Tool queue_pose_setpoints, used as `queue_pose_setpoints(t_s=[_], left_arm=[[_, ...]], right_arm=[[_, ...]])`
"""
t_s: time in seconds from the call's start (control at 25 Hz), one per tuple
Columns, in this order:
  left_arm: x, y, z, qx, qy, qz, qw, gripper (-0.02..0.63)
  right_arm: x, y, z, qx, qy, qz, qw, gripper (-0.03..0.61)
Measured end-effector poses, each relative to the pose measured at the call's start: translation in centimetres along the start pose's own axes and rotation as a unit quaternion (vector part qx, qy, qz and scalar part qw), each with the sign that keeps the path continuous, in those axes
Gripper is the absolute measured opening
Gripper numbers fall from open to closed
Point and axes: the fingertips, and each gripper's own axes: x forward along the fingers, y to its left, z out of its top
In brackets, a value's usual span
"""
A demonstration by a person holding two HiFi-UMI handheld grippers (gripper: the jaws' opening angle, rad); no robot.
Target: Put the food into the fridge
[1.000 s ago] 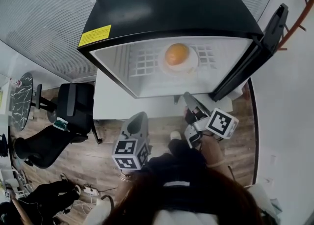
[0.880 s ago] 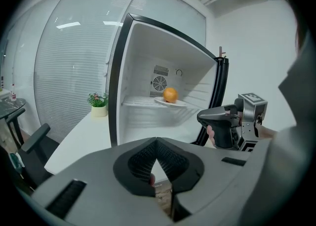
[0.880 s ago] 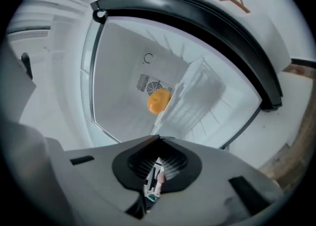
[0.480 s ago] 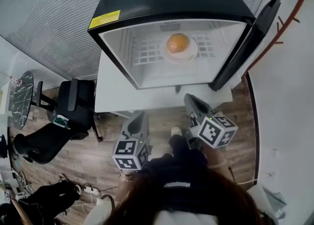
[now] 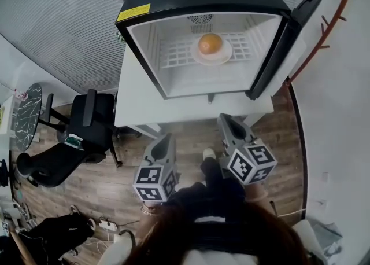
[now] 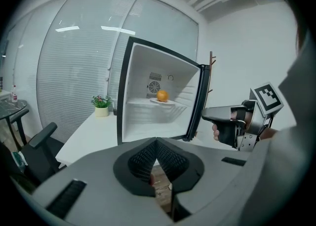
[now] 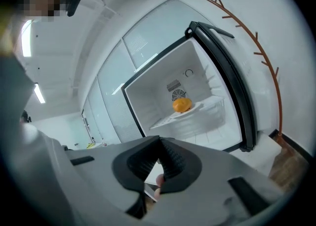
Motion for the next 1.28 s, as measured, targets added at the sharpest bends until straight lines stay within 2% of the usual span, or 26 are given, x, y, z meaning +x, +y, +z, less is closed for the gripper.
queue_pose_setpoints(t_s=[0.32,0.68,1.28], left_arm=[[-3.1,-1.2,-1.7,0.000,-0.006,-0.007,1.0000,-0.002],[-6.5,-2.3,-3.7,0.001,-0.008,-0.008,0.9999,-0.002],[-9.6,-3.5,-6.5,0.014,-0.014,-0.005,0.9998,-0.002]], right_arm=[[-3.8,2.3,-0.1,-0.057,-0.027,-0.020,0.998,-0.006],[-7.2,4.0,-1.1,-0.060,-0.039,-0.025,0.997,-0.006],[-11.1,5.8,-2.3,-0.115,-0.055,-0.048,0.991,-0.006]])
